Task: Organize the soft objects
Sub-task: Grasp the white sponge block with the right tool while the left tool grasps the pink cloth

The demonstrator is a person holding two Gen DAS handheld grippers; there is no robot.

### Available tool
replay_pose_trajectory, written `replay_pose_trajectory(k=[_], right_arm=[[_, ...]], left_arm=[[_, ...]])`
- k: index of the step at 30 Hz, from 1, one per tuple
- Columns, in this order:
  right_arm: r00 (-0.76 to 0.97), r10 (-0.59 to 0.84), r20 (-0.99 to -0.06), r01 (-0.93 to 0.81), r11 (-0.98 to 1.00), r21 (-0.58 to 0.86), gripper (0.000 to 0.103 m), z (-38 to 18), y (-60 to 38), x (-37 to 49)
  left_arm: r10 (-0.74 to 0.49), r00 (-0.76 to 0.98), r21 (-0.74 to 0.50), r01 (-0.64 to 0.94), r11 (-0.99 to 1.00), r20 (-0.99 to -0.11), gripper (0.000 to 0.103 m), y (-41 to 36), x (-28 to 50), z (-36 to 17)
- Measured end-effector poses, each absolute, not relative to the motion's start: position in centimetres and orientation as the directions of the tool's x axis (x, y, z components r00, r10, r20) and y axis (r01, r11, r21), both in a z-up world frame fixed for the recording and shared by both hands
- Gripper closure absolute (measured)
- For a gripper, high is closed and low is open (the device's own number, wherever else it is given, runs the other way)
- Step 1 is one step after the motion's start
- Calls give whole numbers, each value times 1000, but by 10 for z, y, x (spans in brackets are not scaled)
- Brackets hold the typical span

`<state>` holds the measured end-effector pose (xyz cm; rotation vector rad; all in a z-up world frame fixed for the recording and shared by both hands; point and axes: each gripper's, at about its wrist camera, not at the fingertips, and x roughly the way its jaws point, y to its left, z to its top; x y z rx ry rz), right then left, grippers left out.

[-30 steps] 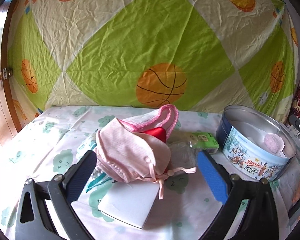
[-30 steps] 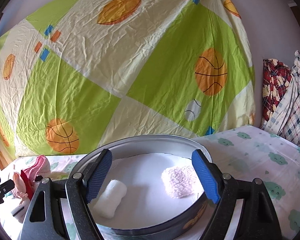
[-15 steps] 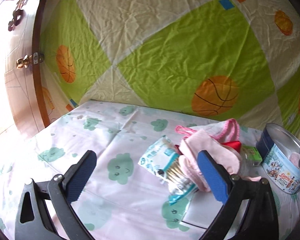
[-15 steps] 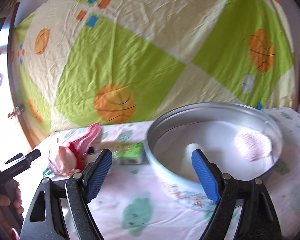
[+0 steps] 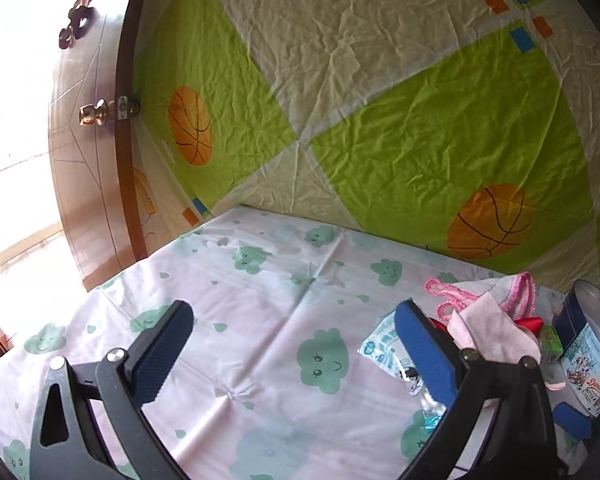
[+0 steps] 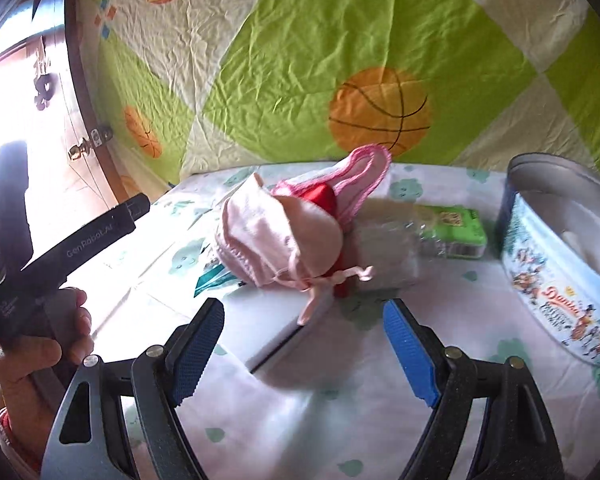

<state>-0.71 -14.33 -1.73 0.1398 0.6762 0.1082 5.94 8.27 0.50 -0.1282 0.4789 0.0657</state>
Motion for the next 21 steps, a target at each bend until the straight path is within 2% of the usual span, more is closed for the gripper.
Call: replay_pose_trajectory(k=[7, 11, 15, 16, 17, 18, 19, 21], right_arm=[[659, 138, -740, -25, 986, 162, 20, -43, -114, 37], [648, 133, -750, -10, 986, 167, 20, -47, -103, 48], [630, 144, -763, -39, 987, 154, 20, -50, -92, 53], [633, 177, -753, -51, 981, 188, 22, -49, -94, 53], [634, 202, -746, -60, 975, 213, 35, -49, -98, 51], [630, 211, -747, -75, 974, 212, 43, -48, -100, 49], [622, 217, -752, -101, 975, 197, 45, -48, -100, 47], [604, 242, -760, -147, 970, 192, 57, -47, -102, 38]], left_arm=[[80, 876, -135, -163, 977, -476, 1, 98, 60, 4], [56, 870, -183, -165, 969, -489, 1, 106, 61, 2], [60, 866, -177, -169, 970, -496, 1, 105, 62, -1], [58, 865, -173, -165, 971, -499, 1, 104, 62, -1], [54, 865, -172, -160, 972, -500, 1, 103, 62, -1], [51, 866, -170, -156, 973, -498, 1, 102, 61, -1], [52, 868, -167, -153, 974, -495, 1, 102, 61, 0], [49, 873, -164, -146, 976, -486, 1, 101, 60, 0]])
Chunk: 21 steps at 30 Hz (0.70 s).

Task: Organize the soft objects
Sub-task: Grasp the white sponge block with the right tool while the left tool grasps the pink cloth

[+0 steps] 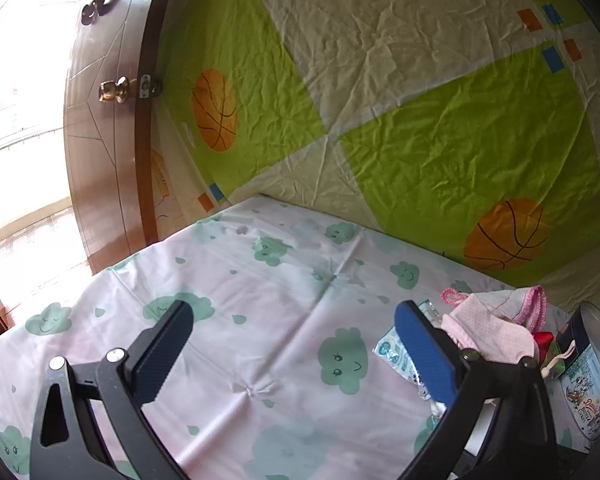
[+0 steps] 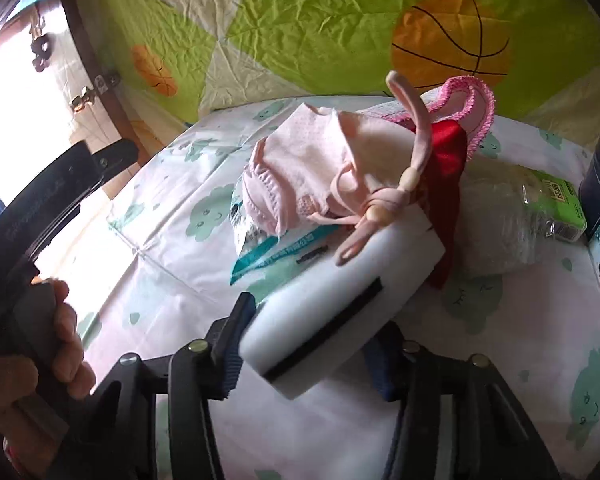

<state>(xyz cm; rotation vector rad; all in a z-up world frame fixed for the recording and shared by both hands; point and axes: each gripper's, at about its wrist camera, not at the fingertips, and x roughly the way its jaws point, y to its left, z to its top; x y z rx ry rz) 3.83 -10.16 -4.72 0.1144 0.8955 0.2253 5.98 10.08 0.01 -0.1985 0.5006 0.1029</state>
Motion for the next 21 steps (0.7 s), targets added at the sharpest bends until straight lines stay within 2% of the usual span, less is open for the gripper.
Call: replay_pose_trajectory(k=[6, 9, 13, 15, 18, 21], right_arm=[[646, 232, -727, -232, 967, 103, 59, -32, -124, -13], [707, 234, -667, -247, 966, 77, 59, -20, -145, -39], [836, 138, -530, -182, 983, -31, 59, 1, -170, -56], [876, 89, -473, -139, 988, -70, 59, 2, -177, -58], [885, 95, -457, -111, 994, -8, 59, 7, -190, -55], [894, 88, -440, -100, 995, -4, 58, 10, -198, -59]], left_arm=[[18, 878, -161, -107, 981, -479, 1, 92, 59, -1], [-59, 879, -188, -35, 981, -473, 1, 83, 59, -2], [-197, 858, -249, 84, 965, -474, 1, 60, 59, -2], [-232, 838, -247, 121, 962, -494, 1, 41, 64, -3], [-204, 799, -191, 114, 975, -565, 3, 14, 79, -9], [-237, 750, -230, 116, 966, -618, 4, 0, 96, -18]])
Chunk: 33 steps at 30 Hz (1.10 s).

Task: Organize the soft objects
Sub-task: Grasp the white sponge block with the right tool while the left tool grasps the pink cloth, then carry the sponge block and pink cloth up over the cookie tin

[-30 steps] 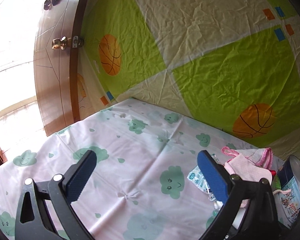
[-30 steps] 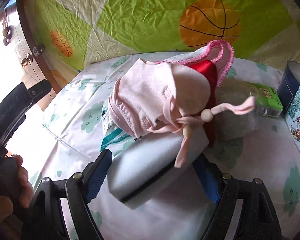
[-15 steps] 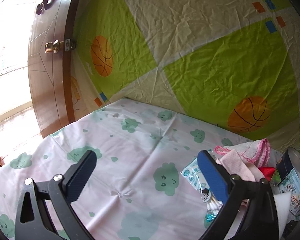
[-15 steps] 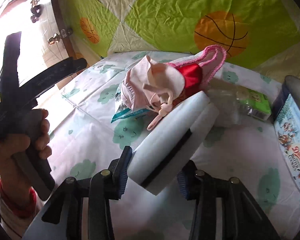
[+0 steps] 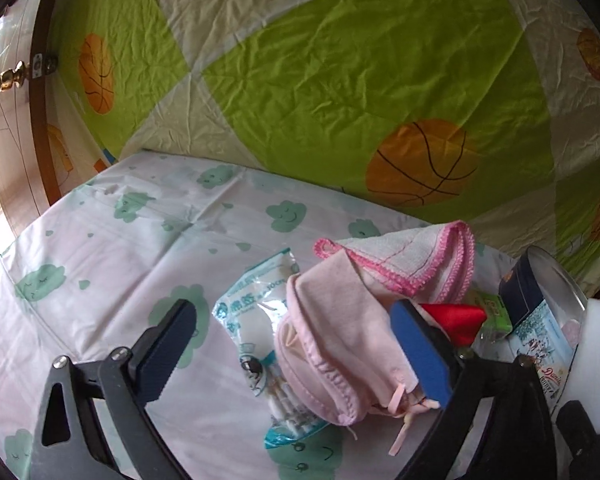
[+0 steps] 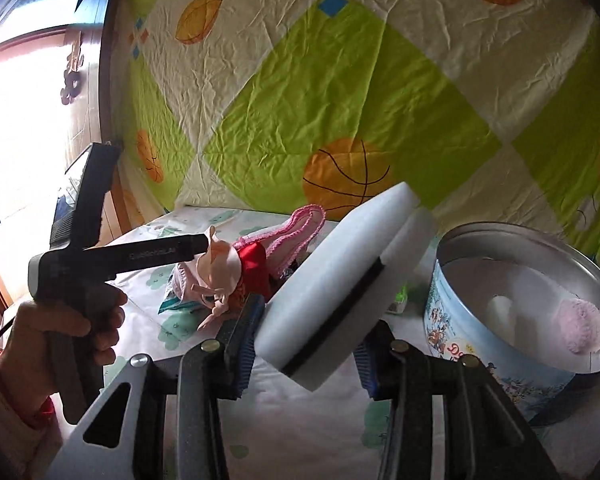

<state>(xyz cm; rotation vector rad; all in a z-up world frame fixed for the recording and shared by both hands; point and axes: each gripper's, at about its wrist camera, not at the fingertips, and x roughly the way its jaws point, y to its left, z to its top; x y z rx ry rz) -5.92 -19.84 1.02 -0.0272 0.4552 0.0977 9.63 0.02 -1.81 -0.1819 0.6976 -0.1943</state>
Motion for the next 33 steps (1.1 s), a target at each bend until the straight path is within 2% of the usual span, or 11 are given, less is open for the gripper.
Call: replay_pose_trajectory(k=[2, 4, 5, 6, 7, 9, 11, 17, 20, 27, 33], right_arm=[[890, 94, -447, -105, 995, 1, 58, 10, -201, -58], [885, 95, -456, -109, 994, -6, 58, 9, -199, -61], [881, 93, -463, -111, 994, -11, 58, 8, -195, -57], [879, 91, -468, -111, 994, -15, 58, 8, -194, -56], [878, 89, -470, -110, 994, -17, 58, 7, -193, -55], [877, 80, -474, -104, 994, -23, 58, 6, -191, -54], [875, 78, -478, -102, 994, -24, 58, 5, -191, -54], [893, 70, -445, -99, 994, -43, 58, 9, -190, -61], [910, 65, -409, -93, 994, -49, 58, 13, -190, -69], [965, 3, -262, -28, 996, -90, 58, 32, -195, -89], [978, -40, -207, 11, 990, -137, 58, 37, -196, -94]], left_arm=[[-261, 735, -234, 142, 962, -626, 4, -11, 101, -19], [-217, 750, -154, 154, 976, -625, 10, -25, 100, -20], [-207, 744, -121, 169, 978, -636, 25, -32, 102, -21], [-227, 728, -124, 193, 973, -647, 45, -35, 103, -22], [-244, 718, -132, 209, 969, -652, 54, -36, 104, -23], [-269, 713, -158, 219, 963, -648, 81, -34, 103, -23], [-284, 717, -188, 213, 959, -636, 91, -28, 101, -22], [-316, 765, -249, 208, 946, -562, 93, -15, 81, -13], [-347, 806, -280, 234, 931, -480, 93, -10, 63, -1], [-374, 881, -272, 299, 915, -289, 93, -6, 21, 21], [-391, 887, -271, 325, 906, -246, 93, -11, 6, 28]])
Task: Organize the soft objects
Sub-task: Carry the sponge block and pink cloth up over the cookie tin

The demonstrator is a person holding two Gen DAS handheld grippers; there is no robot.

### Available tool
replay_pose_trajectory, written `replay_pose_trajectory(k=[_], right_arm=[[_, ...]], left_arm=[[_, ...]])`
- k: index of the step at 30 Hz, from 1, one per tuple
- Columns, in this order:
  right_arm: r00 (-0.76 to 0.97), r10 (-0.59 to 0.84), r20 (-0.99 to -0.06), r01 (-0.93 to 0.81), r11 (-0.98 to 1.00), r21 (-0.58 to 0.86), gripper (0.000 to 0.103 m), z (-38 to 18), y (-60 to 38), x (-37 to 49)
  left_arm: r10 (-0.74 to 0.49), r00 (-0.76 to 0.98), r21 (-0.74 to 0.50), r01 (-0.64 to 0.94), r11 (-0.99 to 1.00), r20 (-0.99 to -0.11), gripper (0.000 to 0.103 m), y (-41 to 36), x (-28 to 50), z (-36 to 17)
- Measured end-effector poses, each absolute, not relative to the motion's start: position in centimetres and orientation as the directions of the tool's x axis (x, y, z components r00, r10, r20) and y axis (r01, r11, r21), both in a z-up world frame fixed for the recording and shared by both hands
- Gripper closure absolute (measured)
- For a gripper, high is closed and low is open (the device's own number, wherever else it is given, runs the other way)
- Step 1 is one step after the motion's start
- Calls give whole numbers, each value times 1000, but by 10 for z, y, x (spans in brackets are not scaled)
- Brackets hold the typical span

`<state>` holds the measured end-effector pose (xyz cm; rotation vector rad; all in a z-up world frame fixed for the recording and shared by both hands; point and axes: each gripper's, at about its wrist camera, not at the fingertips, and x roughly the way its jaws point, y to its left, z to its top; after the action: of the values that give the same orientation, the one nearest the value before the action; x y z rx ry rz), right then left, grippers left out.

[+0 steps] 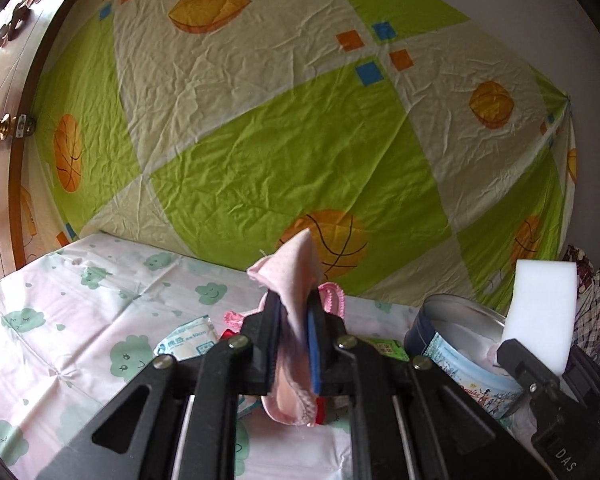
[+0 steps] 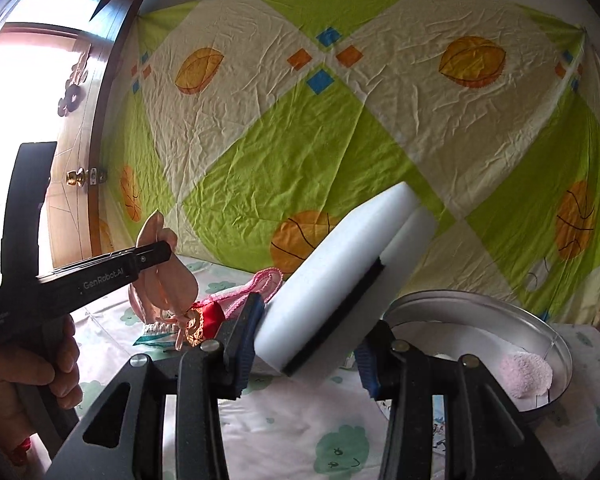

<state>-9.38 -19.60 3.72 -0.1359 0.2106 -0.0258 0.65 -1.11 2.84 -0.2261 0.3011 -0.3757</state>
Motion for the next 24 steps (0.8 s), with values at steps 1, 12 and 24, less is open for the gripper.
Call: replay_pose_trajectory(k=[1, 12, 24], right_arm=[[980, -49, -194, 21, 989, -143, 58, 39, -198, -95], [989, -117, -94, 97, 976, -194, 58, 52, -235, -105], [951, -310, -19, 305, 944, -123, 58, 75, -334, -119]], left_arm=[[-389, 889, -266, 325, 908, -241, 93, -13, 4, 30], [-429, 879, -194, 393, 899, -206, 93, -53, -23, 57], [-544, 821, -156, 522, 839, -174, 93, -129, -27, 86]])
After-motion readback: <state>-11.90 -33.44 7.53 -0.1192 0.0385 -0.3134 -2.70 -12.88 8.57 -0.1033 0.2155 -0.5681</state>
